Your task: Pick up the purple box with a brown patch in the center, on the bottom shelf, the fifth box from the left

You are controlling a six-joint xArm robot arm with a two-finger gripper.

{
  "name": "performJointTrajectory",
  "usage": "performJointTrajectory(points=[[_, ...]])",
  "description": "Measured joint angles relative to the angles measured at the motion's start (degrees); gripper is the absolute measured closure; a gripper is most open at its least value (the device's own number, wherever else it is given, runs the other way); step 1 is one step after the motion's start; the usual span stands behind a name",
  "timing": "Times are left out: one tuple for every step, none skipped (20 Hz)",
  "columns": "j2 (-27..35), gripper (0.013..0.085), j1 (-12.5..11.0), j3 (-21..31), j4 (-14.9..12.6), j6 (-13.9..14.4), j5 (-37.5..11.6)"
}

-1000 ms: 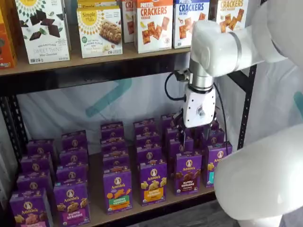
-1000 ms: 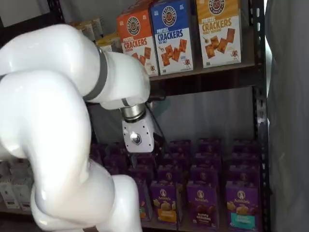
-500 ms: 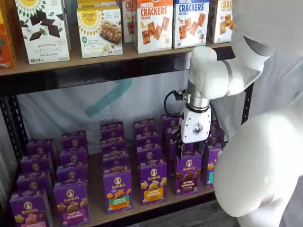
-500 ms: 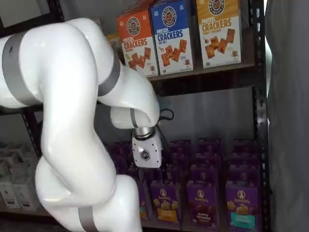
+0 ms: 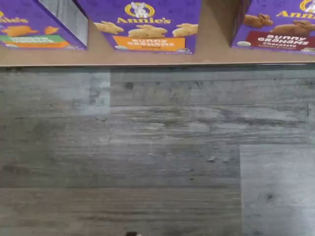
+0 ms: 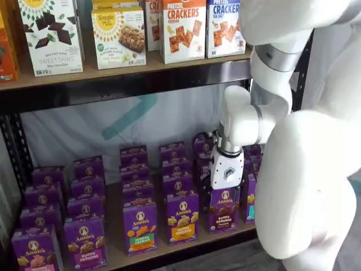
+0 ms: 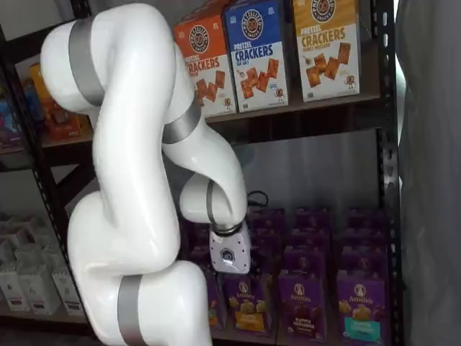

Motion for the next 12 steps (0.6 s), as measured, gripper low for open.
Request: performJointTrajectory(points=[[2.2, 0.0130, -0.2, -0.8, -1.1, 0.8, -1.1], [4.4, 0.0130, -0.4, -1.5, -1.8, 1.2, -2.5], [6.3, 0.0130, -0.5, -2.1, -1.3, 0.5, -4.1], [7.9, 0.0130, -0.4, -2.5, 0.0, -0.8, -5.3], [9.5, 0.0130, -0.7, -3.1, -0.7, -0.4, -6.5], [10.7, 0.0130, -1.2, -3.5, -3.0, 1.3, -7.5], [12.0, 0.0130, -1.8, -4.0, -5.1, 2.9, -8.7], [13.0, 0.0130, -2.3, -4.4, -7.4, 4.6, -9.5], [14.2, 0.0130, -3.1, -5.0, -10.8, 7.2, -10.3], [15.3, 0.0130, -3.8, -5.6, -14.2, 9.9, -11.0], [16.4, 0.0130, -4.3, -6.1, -16.0, 11.1, -11.7], [17.4, 0.0130, -4.3, -6.7, -14.7, 9.7, -12.4]])
